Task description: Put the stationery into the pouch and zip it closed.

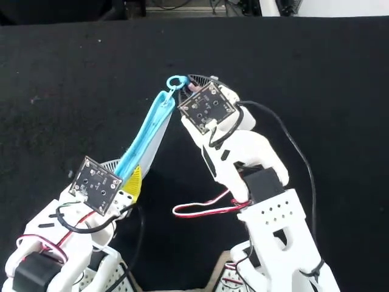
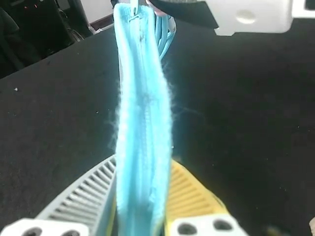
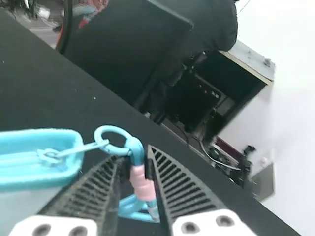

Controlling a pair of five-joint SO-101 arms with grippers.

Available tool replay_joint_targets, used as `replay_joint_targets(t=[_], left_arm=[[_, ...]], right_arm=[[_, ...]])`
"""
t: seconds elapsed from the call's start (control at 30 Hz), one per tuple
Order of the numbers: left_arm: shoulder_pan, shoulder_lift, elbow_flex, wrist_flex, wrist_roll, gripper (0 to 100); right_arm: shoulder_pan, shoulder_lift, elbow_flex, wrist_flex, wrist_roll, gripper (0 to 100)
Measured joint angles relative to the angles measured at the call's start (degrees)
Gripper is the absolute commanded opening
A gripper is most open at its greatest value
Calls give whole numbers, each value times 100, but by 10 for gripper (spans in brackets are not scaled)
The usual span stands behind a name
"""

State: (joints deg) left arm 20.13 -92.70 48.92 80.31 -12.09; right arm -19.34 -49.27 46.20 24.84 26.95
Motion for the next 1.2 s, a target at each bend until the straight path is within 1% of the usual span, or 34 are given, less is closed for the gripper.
replay_joint_targets(t=[0.57, 0.77, 0.83, 0.93, 1.0, 1.1, 1.2], left_arm=[[0, 0, 0, 0, 0, 30], [0, 9, 0, -9, -9, 30], [0, -9, 0, 53, 0, 30], [0, -9, 0, 26, 9, 30], [0, -9, 0, 26, 9, 30], [0, -9, 0, 26, 9, 30], [0, -9, 0, 26, 9, 30]], right_arm=[[88, 0, 0, 0, 35, 11], [308, 0, 0, 0, 35, 11], [598, 0, -9, -35, 18, 15], [571, 9, -9, -18, 18, 30], [492, 0, -44, 255, 9, 87], [35, -26, -211, 1046, 18, 181], [-440, -325, -484, 2110, 9, 194]])
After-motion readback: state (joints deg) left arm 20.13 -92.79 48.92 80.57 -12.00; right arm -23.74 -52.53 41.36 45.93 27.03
